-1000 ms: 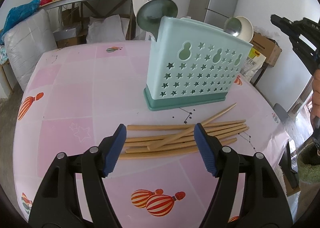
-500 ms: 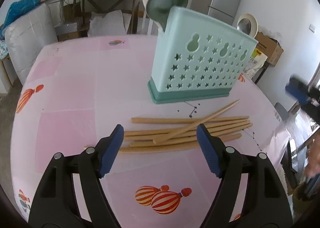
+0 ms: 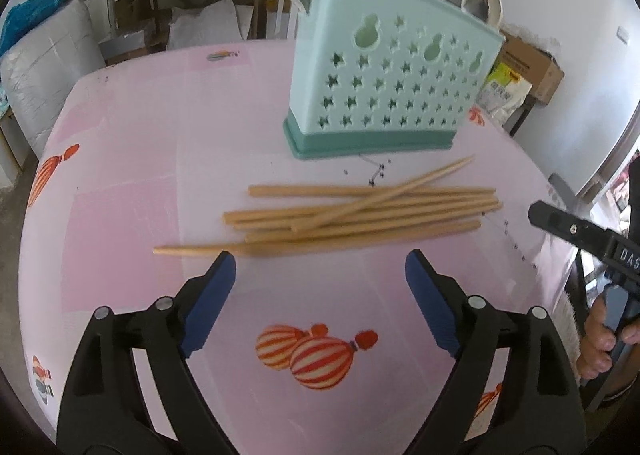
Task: Organize utensils
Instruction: 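Move both open grippers back above the wooden chopsticks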
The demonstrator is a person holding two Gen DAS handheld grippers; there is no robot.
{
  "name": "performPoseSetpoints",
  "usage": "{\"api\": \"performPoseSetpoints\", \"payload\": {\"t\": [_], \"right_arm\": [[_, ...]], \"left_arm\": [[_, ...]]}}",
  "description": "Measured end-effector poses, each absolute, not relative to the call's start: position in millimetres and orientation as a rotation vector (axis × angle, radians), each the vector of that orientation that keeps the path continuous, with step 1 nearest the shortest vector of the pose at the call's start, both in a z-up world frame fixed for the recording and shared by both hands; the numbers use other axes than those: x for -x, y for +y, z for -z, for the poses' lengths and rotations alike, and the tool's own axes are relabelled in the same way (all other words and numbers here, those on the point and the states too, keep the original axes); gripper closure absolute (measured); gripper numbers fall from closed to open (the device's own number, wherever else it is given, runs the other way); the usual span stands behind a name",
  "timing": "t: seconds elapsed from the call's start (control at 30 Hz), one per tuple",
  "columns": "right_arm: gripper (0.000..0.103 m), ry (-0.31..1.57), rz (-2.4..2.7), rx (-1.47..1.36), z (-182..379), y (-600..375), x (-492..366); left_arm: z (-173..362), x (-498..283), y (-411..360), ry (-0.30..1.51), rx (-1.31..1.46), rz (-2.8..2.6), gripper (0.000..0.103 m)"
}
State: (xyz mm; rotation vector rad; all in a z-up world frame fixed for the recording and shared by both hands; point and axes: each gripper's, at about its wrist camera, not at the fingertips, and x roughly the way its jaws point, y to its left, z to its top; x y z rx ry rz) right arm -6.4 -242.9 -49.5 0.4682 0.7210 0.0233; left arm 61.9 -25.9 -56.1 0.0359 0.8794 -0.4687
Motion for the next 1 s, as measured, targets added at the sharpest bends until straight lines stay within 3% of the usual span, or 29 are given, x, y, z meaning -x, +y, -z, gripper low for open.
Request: {"api": "performPoseSetpoints", "payload": {"t": [0.2, 0.47, 1.0], "right_arm": [[0.029, 0.756, -0.012, -0.503, 60.6, -246.6, 3.8], [0.017, 0.743, -0.029, -0.506, 65.1, -246.5, 4.3], [0.012, 0.722, -0.064, -0.504, 65.9, -246.9, 4.3]], "left_arm": [[66.7, -48.1, -44.8, 0.848, -0.219, 0.429, 0.014], [68.1, -51.4, -48.8, 0.87, -0.21, 0.399, 0.008], [66.0, -58.2, -48.7, 0.907, -0.236, 0.428, 0.008]]}}
